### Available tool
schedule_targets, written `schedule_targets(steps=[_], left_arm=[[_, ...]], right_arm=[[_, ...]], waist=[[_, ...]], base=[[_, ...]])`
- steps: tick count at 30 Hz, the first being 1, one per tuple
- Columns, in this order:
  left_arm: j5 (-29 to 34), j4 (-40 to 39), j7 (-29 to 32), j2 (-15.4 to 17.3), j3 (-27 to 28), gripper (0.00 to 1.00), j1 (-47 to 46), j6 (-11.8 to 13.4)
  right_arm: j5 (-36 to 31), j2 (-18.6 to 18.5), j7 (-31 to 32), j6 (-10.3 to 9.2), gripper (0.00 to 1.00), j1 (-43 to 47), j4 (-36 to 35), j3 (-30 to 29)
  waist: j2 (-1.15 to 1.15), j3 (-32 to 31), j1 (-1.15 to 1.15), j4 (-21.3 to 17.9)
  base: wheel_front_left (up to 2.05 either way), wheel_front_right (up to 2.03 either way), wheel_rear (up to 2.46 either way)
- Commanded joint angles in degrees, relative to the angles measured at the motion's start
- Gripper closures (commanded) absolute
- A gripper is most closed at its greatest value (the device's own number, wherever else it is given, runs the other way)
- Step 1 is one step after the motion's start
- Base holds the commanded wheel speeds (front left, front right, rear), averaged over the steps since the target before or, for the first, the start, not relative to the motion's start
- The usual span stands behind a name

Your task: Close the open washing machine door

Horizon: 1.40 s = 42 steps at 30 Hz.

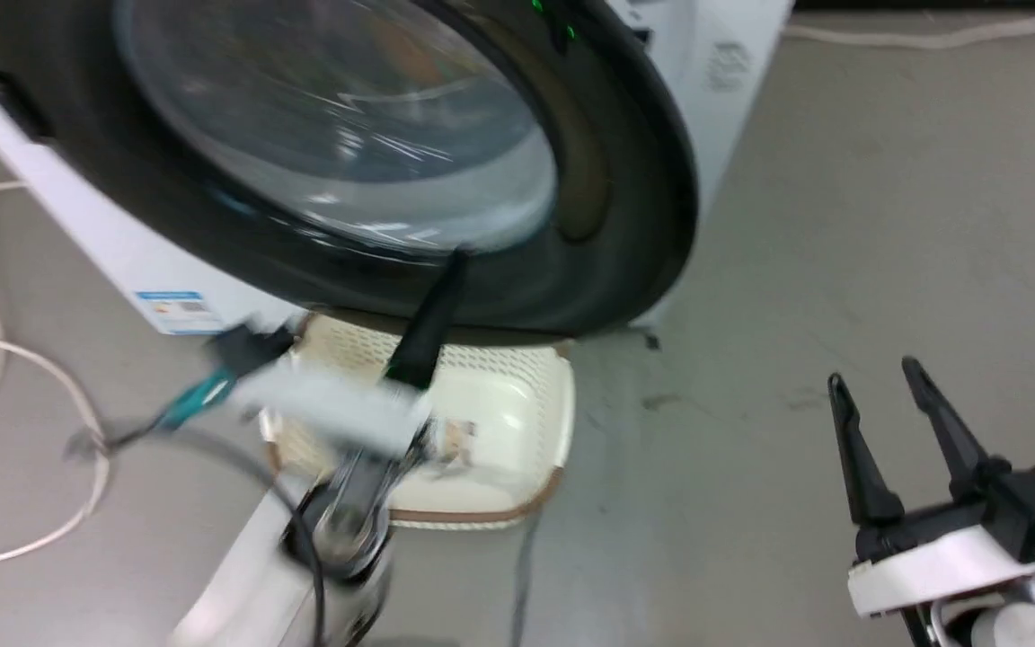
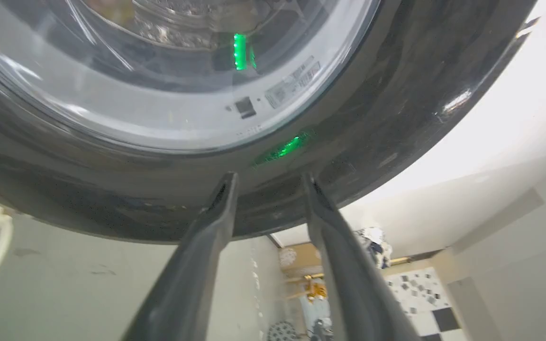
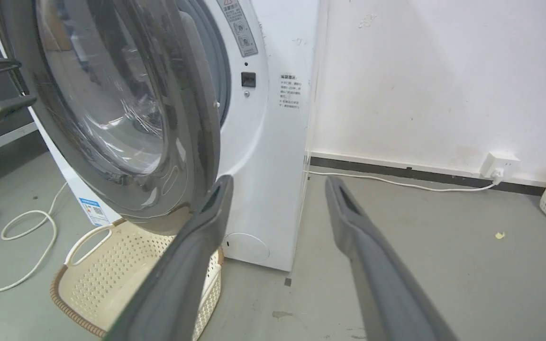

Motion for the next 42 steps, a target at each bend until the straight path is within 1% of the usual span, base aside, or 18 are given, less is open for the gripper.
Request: schedule_targets(steps=[1, 4, 6, 8, 10, 12, 15, 17, 19, 22, 26, 27, 28, 29, 30, 34, 38, 42], left_arm=[[3.6, -1.9, -2.5, 2.9, -0.5, 0.00, 3.0, -0.2], [10.7, -4.7, -8.5, 7.1, -0.5, 0.00, 8.4, -0.2], [16.0, -5.4, -10.0, 8.6, 1.4, 0.00, 11.7, -0.2], [24.8, -5.9, -10.2, 9.0, 6.2, 0.00, 14.6, -0.2], [37.2, -7.1, -10.3, 7.7, 12.6, 0.00, 17.9, 0.1], [49.0, -9.8, -10.3, 5.2, 17.3, 0.00, 21.4, 1.4], [61.3, -13.9, -10.3, 1.1, 22.3, 0.00, 26.1, 1.8], [69.1, -15.6, -10.3, 0.3, 22.6, 0.00, 28.8, 1.5], [75.0, -16.2, -10.3, -0.1, 22.0, 0.00, 30.9, 1.4], [81.2, -16.7, -10.3, -0.3, 20.7, 0.00, 32.9, 1.2], [84.7, -17.1, -10.3, -1.0, 19.7, 0.00, 34.2, 1.1], [85.1, -17.0, -10.3, -1.1, 19.5, 0.00, 34.3, 1.1], [85.4, -16.8, -10.3, -1.2, 19.4, 0.00, 34.3, 1.0], [85.6, -16.7, -10.3, -1.4, 19.4, 0.00, 34.2, 1.0], [85.7, -16.7, -10.3, -1.5, 19.4, 0.00, 34.0, 0.9], [86.3, -16.7, -10.3, -2.1, 19.3, 0.00, 32.9, 0.8], [86.7, -16.7, -10.3, -2.8, 18.6, 0.00, 30.8, 0.8], [85.1, -17.0, -10.3, -3.8, 18.6, 0.00, 28.4, 0.8]], right_arm=[[0.4, -0.4, -0.3, 0.05, 0.00, 1.1, -0.3, 0.2], [0.4, -0.8, -0.3, 0.05, 0.00, 2.6, -0.5, 0.2], [0.3, -0.9, -0.3, 0.05, 0.00, 3.8, -0.6, 0.1], [0.2, -0.8, -0.2, 0.05, 0.00, 4.9, -0.7, 0.0], [0.0, -0.5, 0.0, 0.05, 0.00, 5.8, -0.8, 0.4], [0.0, -0.2, 0.1, 0.05, 0.00, 6.7, -0.8, 0.8], [-0.2, 0.3, 0.3, 0.05, 0.00, 7.9, -0.8, 1.4], [-0.4, 0.5, 0.4, 0.05, 0.00, 8.6, -0.7, 1.8], [-0.4, 0.6, 0.5, 0.05, 0.00, 9.4, -0.5, 2.1], [-0.5, 0.9, 0.5, 0.05, 0.00, 10.1, 0.0, 2.2], [-0.5, 1.3, 0.5, 0.05, 0.00, 10.4, 0.6, 2.4], [-0.3, 1.3, 0.7, 0.05, 0.04, 10.4, 0.8, 2.6], [-0.4, 1.3, 0.7, 0.05, 0.58, 10.3, 0.8, 2.5], [-0.7, 1.3, 0.7, 0.05, 0.95, 10.0, 0.8, 2.2], [-0.8, 1.3, 0.7, 0.05, 1.00, 9.7, 0.8, 2.0], [-0.6, -0.2, 1.0, 0.05, 1.00, 6.6, 0.2, 4.1], [1.3, -4.3, 2.8, 0.05, 1.00, 0.3, -0.4, 8.0], [6.6, -8.7, 5.6, 0.05, 1.00, -8.0, 0.5, 9.8]], waist=[[0.00, -3.3, 0.01, 3.4], [0.00, -5.5, 0.01, 5.9], [0.00, -7.0, 0.01, 7.7], [0.00, -8.1, 0.01, 9.0], [0.00, -9.1, 0.01, 10.1], [0.00, -9.9, 0.01, 10.8], [0.00, -11.0, 0.01, 11.4], [0.00, -11.7, 0.01, 11.6], [0.00, -12.4, 0.01, 11.8], [0.00, -12.8, 0.01, 11.9], [0.00, -12.6, 0.01, 11.8], [0.00, -12.3, 0.01, 11.9], [0.00, -12.0, 0.01, 12.0], [0.00, -11.6, 0.01, 12.1], [0.00, -11.2, 0.01, 12.3], [0.00, -8.2, 0.01, 13.0], [0.00, -4.1, 0.01, 14.3], [0.00, 0.1, 0.01, 16.0]], base=[[0.00, 0.00, 0.00], [0.00, 0.00, 0.00], [0.00, 0.00, 0.00], [0.00, 0.00, 0.00], [0.00, 0.00, 0.00], [0.00, 0.00, 0.00], [0.00, 0.00, 0.00], [0.00, 0.00, 0.00], [0.00, 0.00, 0.00], [0.00, 0.00, 0.00], [0.00, 0.00, 0.00], [0.00, 0.00, 0.00], [0.00, 0.00, 0.00], [0.00, 0.00, 0.00], [0.00, 0.00, 0.00], [0.00, 0.00, 0.00], [0.00, 0.00, 0.00], [0.00, 0.00, 0.00]])
